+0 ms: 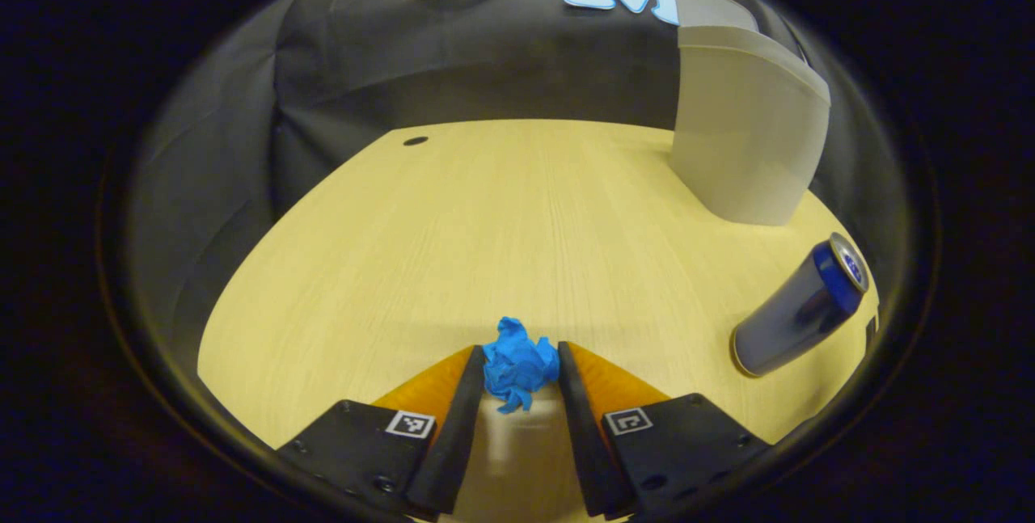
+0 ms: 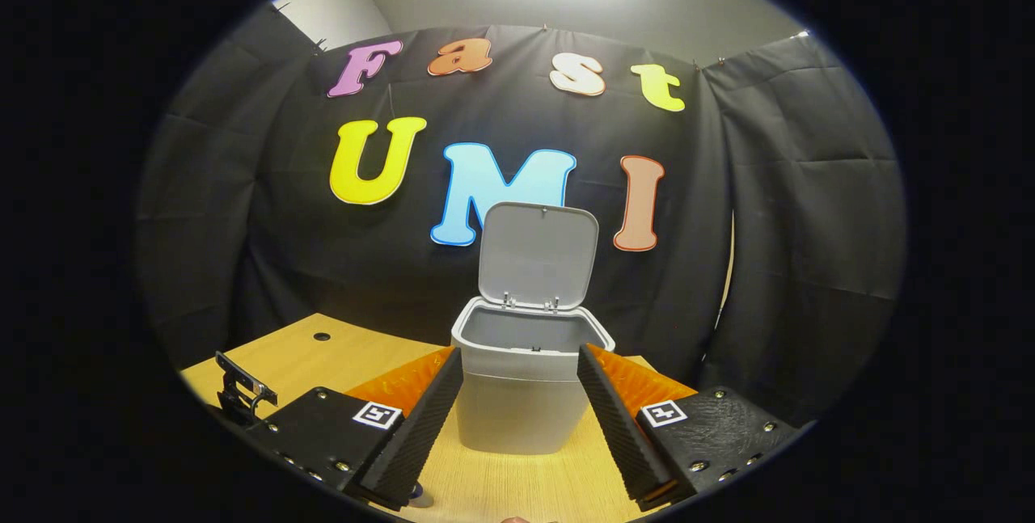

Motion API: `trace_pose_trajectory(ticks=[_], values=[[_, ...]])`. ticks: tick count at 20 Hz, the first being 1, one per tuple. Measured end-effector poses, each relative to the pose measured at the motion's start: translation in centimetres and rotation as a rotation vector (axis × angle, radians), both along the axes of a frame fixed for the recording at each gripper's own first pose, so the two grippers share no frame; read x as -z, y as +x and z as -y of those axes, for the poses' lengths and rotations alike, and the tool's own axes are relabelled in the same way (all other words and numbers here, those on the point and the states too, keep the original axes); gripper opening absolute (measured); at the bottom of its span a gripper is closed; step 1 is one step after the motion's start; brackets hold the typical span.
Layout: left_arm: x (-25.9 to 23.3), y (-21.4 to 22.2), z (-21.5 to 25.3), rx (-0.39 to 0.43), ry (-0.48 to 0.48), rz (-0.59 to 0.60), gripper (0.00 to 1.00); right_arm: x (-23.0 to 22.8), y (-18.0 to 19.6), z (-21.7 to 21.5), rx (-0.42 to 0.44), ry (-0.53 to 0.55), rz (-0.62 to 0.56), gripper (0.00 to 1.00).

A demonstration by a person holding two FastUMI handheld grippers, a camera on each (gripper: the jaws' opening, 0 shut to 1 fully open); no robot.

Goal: Press the lid of the desktop garbage bin to open it, pick up the crumpled paper on the desktop and throw it into the bin, then pick up the pop can on the desktop and drop it into the bin, and finally close the garbage bin lid.

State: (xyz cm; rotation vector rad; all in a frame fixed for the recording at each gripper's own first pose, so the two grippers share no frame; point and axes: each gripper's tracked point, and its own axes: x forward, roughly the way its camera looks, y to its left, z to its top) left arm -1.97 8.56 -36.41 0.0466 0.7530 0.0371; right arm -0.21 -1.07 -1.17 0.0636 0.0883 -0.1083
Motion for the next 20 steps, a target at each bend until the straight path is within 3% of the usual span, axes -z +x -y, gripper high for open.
trace_pose_trajectory(ticks=[4,6,7,9,10,20], values=[[-0.1,0.2,-0.3,-0.022,0.001,0.016,0.31,0.4,0.5,0.5,-0.001,0.014,-0.002,0.92],[-0.6,0.2,-0.7,-0.044,0.018,0.031,0.31,0.6,0.7,0.7,-0.001,0.017,-0.002,0.92],[-0.4,0.2,-0.2,-0.038,-0.001,0.026,0.22,0.6,0.7,1.0,0.001,0.020,-0.002,0.92],[-0.7,0.4,-0.3,-0.052,0.012,0.029,0.21,0.8,0.9,1.4,0.002,0.031,-0.001,0.92],[-0.8,0.5,-0.2,-0.055,0.013,0.035,0.13,0.9,0.9,1.7,0.003,0.037,-0.001,0.92],[-12.8,4.9,4.8,-0.025,-0.042,0.243,0.13,2.0,1.0,5.0,0.040,0.083,0.013,0.92]])
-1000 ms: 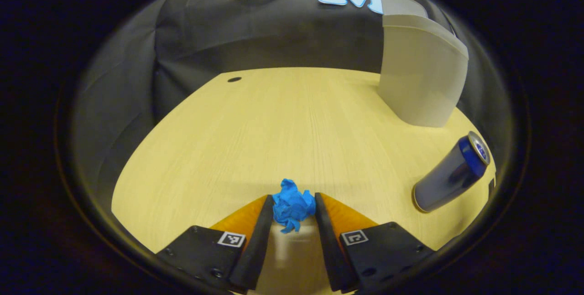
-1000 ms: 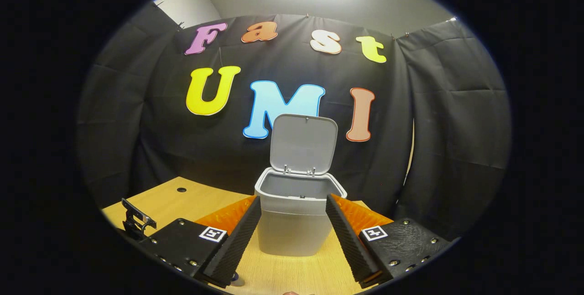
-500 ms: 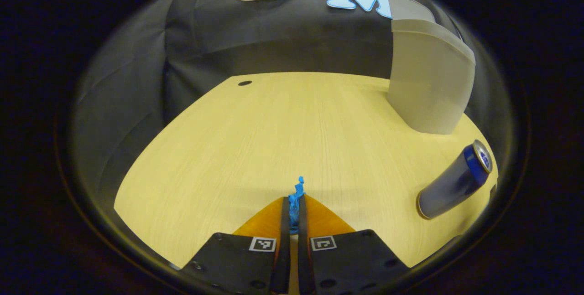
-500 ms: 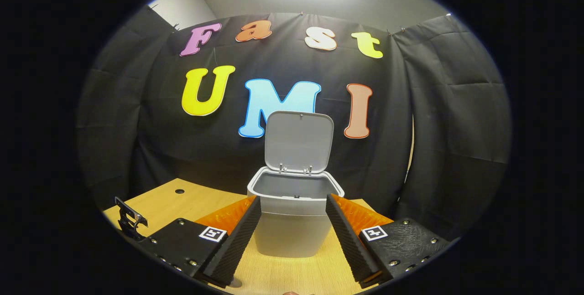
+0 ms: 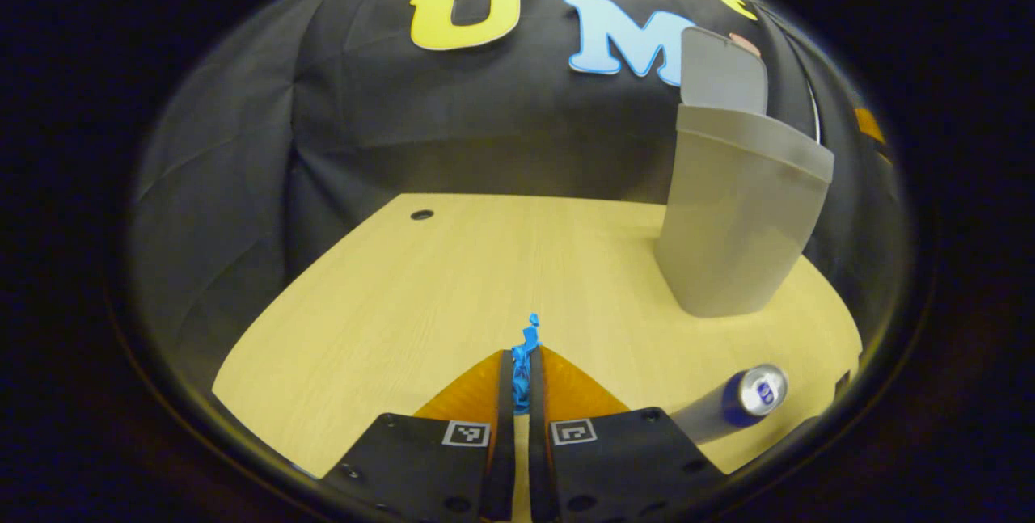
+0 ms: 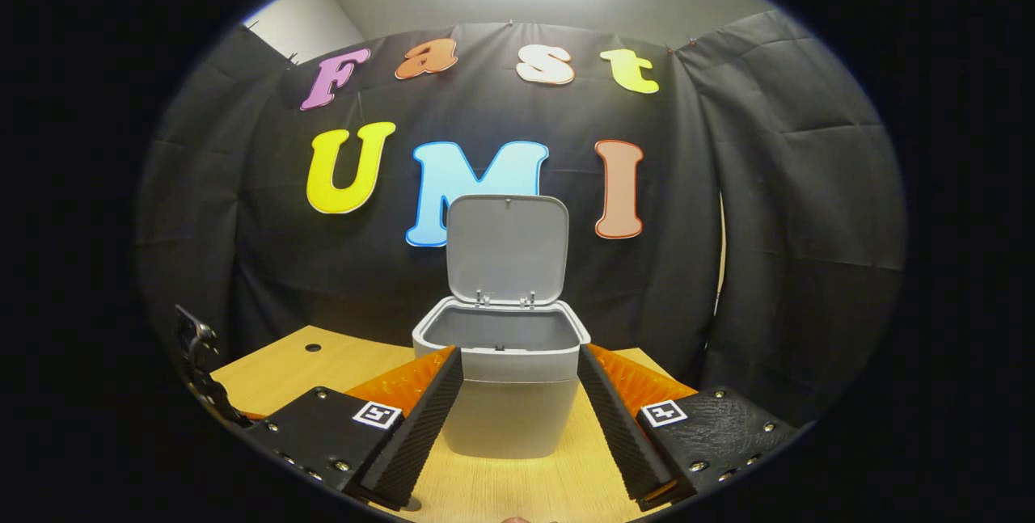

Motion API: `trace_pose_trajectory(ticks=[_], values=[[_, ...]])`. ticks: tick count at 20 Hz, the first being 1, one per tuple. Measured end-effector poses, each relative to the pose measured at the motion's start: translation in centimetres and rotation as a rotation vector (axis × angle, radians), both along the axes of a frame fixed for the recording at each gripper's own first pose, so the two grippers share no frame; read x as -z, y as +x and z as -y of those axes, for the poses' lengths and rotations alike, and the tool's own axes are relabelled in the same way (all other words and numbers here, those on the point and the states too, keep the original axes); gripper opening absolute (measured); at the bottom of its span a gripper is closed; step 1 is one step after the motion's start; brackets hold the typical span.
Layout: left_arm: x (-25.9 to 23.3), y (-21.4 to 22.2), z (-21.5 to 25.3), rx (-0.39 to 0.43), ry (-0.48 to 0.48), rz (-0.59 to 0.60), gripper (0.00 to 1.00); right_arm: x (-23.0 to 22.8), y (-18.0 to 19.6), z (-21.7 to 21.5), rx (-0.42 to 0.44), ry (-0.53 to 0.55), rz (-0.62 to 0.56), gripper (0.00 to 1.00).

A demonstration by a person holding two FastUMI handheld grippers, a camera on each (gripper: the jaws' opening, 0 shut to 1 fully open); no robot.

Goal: Press the lid of the desktop garbage bin to open it, pick up the crumpled paper on the desktop and throw it into the bin, then pick up the pop can on the desktop and drop it into the bin, and finally close the garbage bin lid.

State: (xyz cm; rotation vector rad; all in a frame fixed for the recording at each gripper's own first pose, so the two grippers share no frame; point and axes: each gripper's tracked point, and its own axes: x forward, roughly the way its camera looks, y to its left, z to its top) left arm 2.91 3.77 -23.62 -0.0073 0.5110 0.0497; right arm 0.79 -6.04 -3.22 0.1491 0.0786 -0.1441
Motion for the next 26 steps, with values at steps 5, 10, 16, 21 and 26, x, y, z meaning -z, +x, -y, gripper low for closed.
trace_pose_trajectory(ticks=[5,10,16,21,26], values=[[-6.6,2.8,4.7,0.068,-0.005,0.121,0.13,0.9,-0.6,2.1,0.039,-0.004,-0.003,0.92],[-12.1,5.4,10.6,0.173,-0.003,0.227,0.15,1.8,-1.0,3.4,0.058,-0.016,-0.011,0.92],[-15.9,8.3,16.5,0.251,-0.012,0.315,0.13,2.5,-1.0,5.6,0.077,-0.010,-0.017,0.92],[-18.1,9.9,19.9,0.266,-0.013,0.354,0.14,2.9,-0.6,7.5,0.078,-0.030,-0.023,0.92],[-20.3,11.7,23.3,0.282,-0.012,0.397,0.13,2.9,0.7,7.5,0.012,-0.042,-0.012,0.92]])
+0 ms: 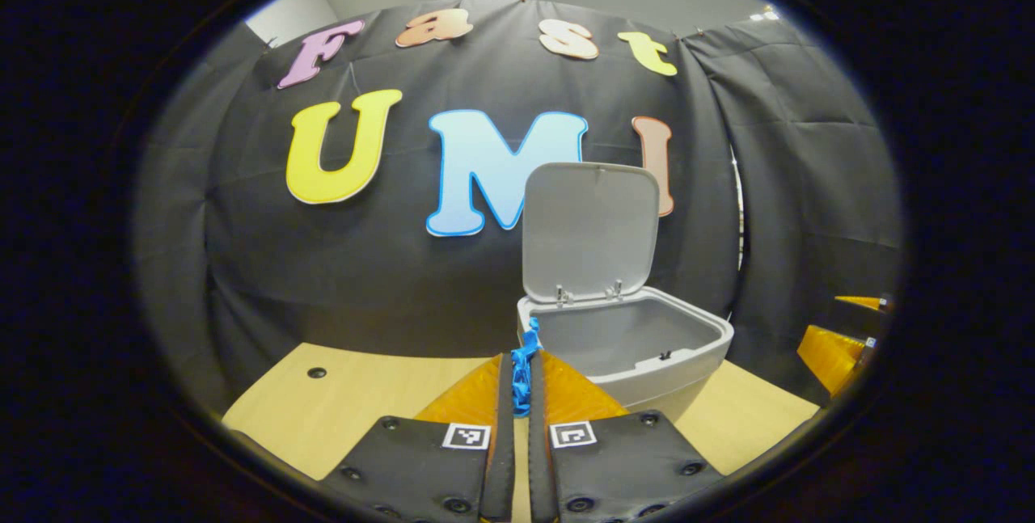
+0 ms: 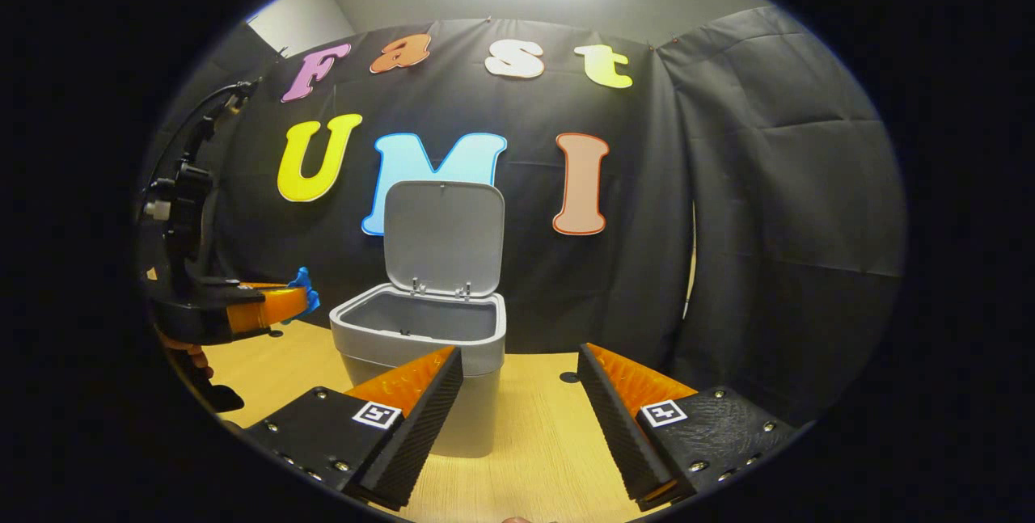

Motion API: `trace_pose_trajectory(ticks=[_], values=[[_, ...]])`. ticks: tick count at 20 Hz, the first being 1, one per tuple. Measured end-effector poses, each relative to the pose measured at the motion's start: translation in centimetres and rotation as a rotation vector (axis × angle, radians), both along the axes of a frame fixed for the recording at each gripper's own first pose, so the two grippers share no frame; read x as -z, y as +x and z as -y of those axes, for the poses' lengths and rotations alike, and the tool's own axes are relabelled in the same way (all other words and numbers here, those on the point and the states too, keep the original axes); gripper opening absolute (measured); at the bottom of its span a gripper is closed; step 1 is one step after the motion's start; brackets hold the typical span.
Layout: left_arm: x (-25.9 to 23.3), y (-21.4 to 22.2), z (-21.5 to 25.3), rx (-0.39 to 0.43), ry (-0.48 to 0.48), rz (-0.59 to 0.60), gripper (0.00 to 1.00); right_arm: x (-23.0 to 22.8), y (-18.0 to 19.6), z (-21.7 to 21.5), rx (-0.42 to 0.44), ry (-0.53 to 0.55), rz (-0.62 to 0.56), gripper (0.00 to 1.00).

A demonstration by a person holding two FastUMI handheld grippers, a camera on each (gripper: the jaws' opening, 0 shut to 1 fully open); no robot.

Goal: Press the lid of the desktop garbage bin to open it, pick up the crumpled paper on the desktop and throw it into the bin, then pick up the pop can on the desktop and drop it into the bin, and finally close the garbage bin lid.

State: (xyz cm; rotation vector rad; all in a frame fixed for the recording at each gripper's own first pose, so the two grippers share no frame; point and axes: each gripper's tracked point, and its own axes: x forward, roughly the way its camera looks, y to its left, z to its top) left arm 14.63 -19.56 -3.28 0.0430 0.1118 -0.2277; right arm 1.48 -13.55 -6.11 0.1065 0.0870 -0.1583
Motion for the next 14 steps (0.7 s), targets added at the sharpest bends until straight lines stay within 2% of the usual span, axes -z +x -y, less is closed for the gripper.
trace_pose_trajectory(ticks=[3,4,5,6,7,9,10,14], values=[[-0.6,0.7,1.6,0.022,0.006,0.014,0.14,-0.5,0.0,-0.2,-0.010,-0.009,0.006,0.92],[-0.8,1.0,2.1,0.028,0.008,0.022,0.11,-0.7,0.0,-0.6,-0.013,-0.008,0.013,0.92],[-0.7,1.1,2.5,0.036,0.008,0.022,0.14,-0.8,-0.1,-0.9,-0.015,-0.009,0.019,0.92],[-0.6,1.3,2.8,0.045,0.007,0.019,0.11,-0.9,-0.2,-1.1,-0.013,-0.013,0.022,0.92],[-0.3,1.4,3.3,0.060,0.005,0.016,0.14,-1.0,-0.3,-1.3,-0.005,-0.015,0.024,0.92],[-0.2,2.0,3.9,0.074,0.011,0.015,0.16,-1.1,-0.6,-1.5,0.015,-0.006,0.024,0.92],[0.0,2.3,4.2,0.079,0.017,0.010,0.13,-1.0,-0.8,-1.7,0.019,0.002,0.020,0.92],[0.9,3.3,5.7,0.113,0.026,-0.006,0.19,-0.9,-2.0,-1.6,0.058,-0.016,0.006,0.92]])
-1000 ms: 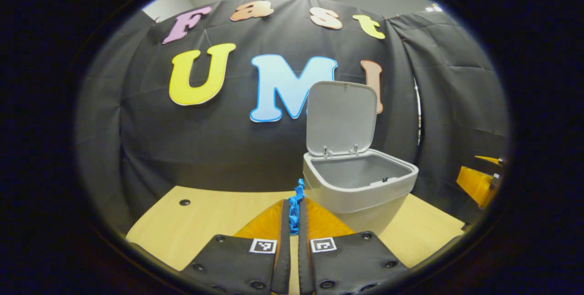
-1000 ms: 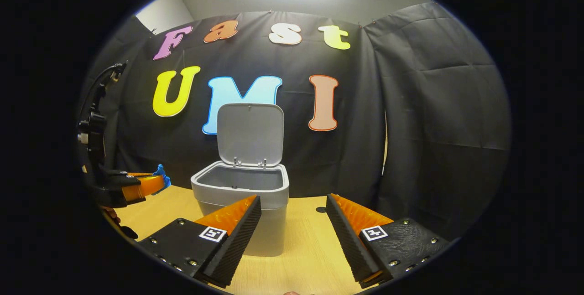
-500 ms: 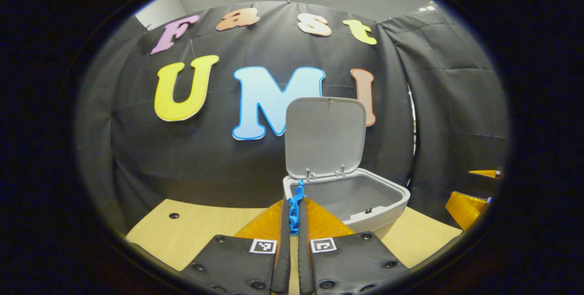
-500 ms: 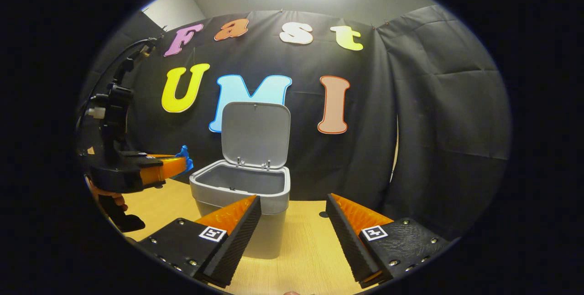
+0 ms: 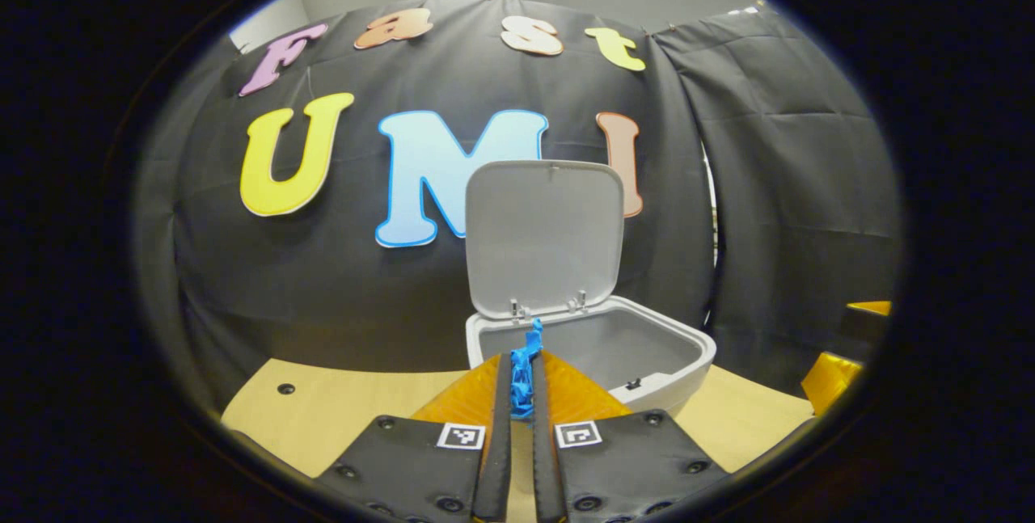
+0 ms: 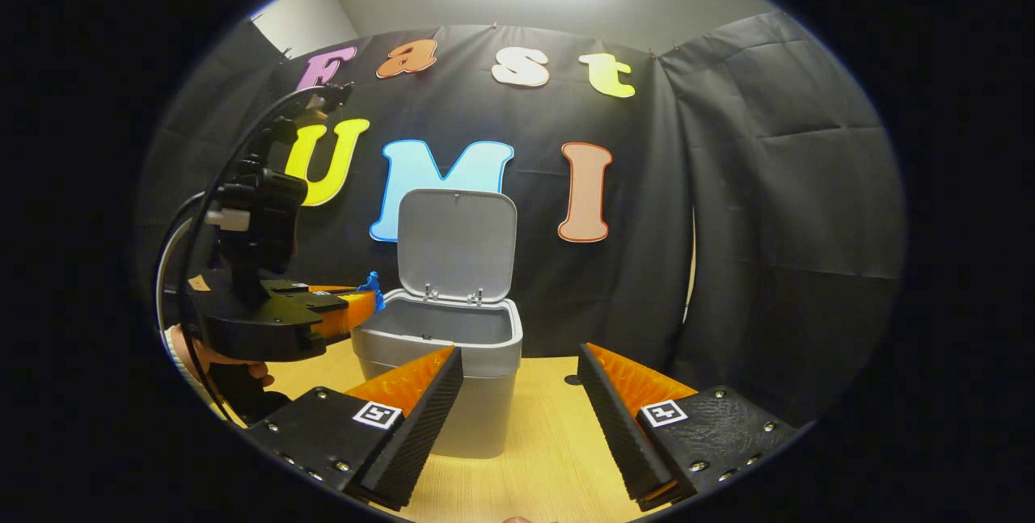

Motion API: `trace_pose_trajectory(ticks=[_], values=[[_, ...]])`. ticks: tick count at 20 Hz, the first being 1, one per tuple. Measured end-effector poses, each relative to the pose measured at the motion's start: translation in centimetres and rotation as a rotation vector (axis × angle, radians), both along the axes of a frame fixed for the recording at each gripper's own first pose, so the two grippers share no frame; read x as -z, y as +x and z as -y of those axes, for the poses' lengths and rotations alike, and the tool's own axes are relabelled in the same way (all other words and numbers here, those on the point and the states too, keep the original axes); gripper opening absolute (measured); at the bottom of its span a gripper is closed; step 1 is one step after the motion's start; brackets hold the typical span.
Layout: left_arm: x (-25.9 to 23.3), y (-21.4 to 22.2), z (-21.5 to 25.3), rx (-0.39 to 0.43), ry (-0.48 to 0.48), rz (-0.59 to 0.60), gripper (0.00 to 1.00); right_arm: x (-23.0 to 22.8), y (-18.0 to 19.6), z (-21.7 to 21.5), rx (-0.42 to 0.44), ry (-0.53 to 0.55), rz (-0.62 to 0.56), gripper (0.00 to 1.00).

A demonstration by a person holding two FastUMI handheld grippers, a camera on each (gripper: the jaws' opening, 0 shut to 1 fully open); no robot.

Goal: Press the lid of the desktop garbage bin to open it, pick up the crumpled paper on the desktop and throw it into the bin, then pick up the pop can on the desktop and drop it into the bin, and finally close the garbage bin lid.

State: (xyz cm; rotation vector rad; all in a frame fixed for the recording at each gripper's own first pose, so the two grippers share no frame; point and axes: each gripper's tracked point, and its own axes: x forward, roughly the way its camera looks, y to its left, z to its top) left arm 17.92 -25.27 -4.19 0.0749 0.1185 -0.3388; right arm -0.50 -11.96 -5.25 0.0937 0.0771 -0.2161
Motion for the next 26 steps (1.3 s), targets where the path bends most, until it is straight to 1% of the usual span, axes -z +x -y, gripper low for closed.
trace_pose_trajectory(ticks=[1,5,6,7,9,12,13,15,16,18,21,22,23,24,25,26], values=[[0.0,0.3,0.2,0.004,0.004,-0.001,0.19,0.0,-0.3,0.1,0.011,0.001,-0.006,0.92],[0.5,1.1,1.0,0.020,0.009,-0.008,0.28,0.4,-1.4,0.7,0.053,0.016,-0.023,0.92],[1.1,1.3,1.1,0.029,0.011,-0.019,0.36,0.5,-1.6,0.8,0.063,0.017,-0.028,0.92],[1.3,1.4,1.2,0.034,0.011,-0.029,0.36,0.6,-1.7,0.8,0.069,0.018,-0.032,0.92],[1.4,1.4,1.2,0.039,0.001,-0.033,0.39,0.6,-2.0,0.8,0.077,0.020,-0.036,0.92],[1.0,1.0,1.4,0.055,-0.017,-0.030,0.56,0.5,-2.0,0.5,0.079,0.011,-0.034,0.92],[0.9,1.0,1.4,0.057,-0.019,-0.029,0.57,0.4,-1.9,0.3,0.077,0.008,-0.035,0.92],[0.5,1.1,1.4,0.063,-0.023,-0.019,0.70,0.3,-1.9,-0.2,0.069,0.005,-0.034,0.92],[0.3,0.9,1.3,0.065,-0.025,-0.012,0.71,0.3,-1.8,-0.4,0.065,0.003,-0.033,0.92],[-0.2,0.6,0.9,0.065,-0.029,-0.001,0.80,0.0,-1.8,-0.7,0.059,0.000,-0.028,0.92],[-0.5,0.3,-0.1,0.050,-0.035,0.007,0.87,-0.4,-1.4,-1.3,0.050,-0.003,-0.019,0.92],[-0.7,0.3,-0.6,0.042,-0.039,0.009,0.87,-0.5,-1.3,-1.5,0.048,-0.005,-0.016,0.92],[-0.7,0.1,-1.1,0.035,-0.043,0.010,0.94,-0.6,-1.2,-1.7,0.042,-0.006,-0.013,0.92],[-0.8,-0.2,-1.6,0.031,-0.051,0.012,0.89,-0.8,-1.1,-2.1,0.035,-0.007,-0.009,0.93],[-1.0,-0.4,-2.2,0.023,-0.055,0.014,0.89,-1.0,-1.0,-2.5,0.025,-0.007,-0.006,0.93],[-1.3,-0.8,-2.9,0.014,-0.057,0.017,0.94,-0.9,-0.9,-3.0,0.011,-0.005,-0.005,0.93]])
